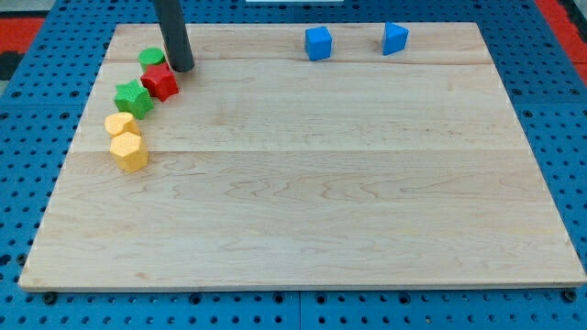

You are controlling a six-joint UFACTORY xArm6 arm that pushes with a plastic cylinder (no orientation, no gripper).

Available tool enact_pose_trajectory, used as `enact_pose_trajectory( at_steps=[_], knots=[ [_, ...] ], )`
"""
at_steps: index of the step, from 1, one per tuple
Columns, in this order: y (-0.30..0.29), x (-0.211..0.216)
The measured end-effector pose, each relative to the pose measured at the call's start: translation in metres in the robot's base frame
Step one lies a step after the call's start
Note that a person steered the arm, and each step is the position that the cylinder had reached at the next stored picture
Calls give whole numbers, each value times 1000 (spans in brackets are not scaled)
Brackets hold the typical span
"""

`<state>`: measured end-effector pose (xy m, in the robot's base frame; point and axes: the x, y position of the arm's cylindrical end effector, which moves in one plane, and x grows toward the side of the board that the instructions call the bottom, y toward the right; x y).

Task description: Push the green star to the left

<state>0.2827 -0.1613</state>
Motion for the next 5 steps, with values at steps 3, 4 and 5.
enact_pose_trajectory(
  at_steps=[3,4,5],
  knots=[
    [51,0],
    [37,45],
    [1,75]
  ],
)
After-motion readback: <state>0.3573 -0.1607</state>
